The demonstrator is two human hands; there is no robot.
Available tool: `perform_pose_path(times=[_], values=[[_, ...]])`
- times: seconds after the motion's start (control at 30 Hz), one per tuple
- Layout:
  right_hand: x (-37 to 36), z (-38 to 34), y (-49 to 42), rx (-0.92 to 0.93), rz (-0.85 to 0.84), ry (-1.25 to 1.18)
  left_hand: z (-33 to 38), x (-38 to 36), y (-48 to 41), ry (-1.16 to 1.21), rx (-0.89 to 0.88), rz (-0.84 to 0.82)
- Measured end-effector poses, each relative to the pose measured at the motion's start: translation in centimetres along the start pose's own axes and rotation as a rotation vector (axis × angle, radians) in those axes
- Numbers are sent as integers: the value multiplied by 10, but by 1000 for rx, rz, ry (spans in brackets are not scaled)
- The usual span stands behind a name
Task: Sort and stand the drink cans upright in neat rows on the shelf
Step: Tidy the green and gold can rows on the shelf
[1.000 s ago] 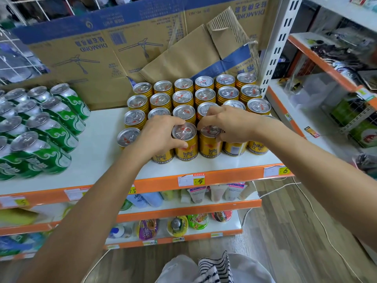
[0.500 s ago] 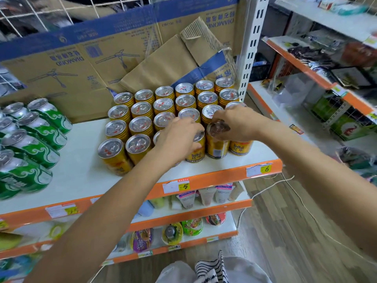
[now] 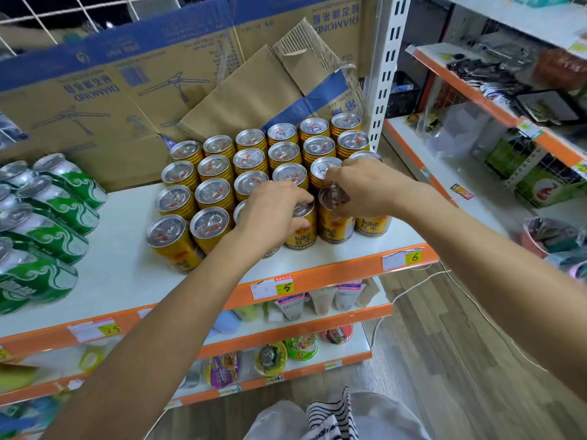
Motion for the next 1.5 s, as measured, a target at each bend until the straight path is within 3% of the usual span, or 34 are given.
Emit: perform_pose_path(times=[0.23, 0.57, 0.77, 0.9, 1.0, 1.13, 1.27, 1.5], values=[[-3, 0, -1, 124, -79, -21, 1, -1, 0, -25, -1, 12], [-1, -7, 1, 193, -24, 51, 1, 0, 1, -22, -4, 10], [-8, -4, 4, 200, 12, -31, 4, 1, 3, -40, 1, 18], [-7, 22, 17, 49, 153, -252, 8, -1, 3, -82, -22, 51], [-11, 42, 27, -99, 112, -139, 24, -3, 0, -83, -90, 128], [-16, 43, 36, -138, 119, -8, 45, -14, -13, -43, -116, 104], [-20, 46, 32, -47, 90, -84, 46, -19, -20, -102, -82, 60], [-26, 57, 33, 115, 93, -154, 44, -21, -19, 8, -73, 86]])
Point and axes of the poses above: each hand's wrist, its own y-axis away from the middle knuckle, its own x-axis out of the back of the hand, z = x × y, the point moved 5 cm from there along -y, towards the middle knuckle, and after that the axes turned 11 degrees about y, right-handed, at the moved point
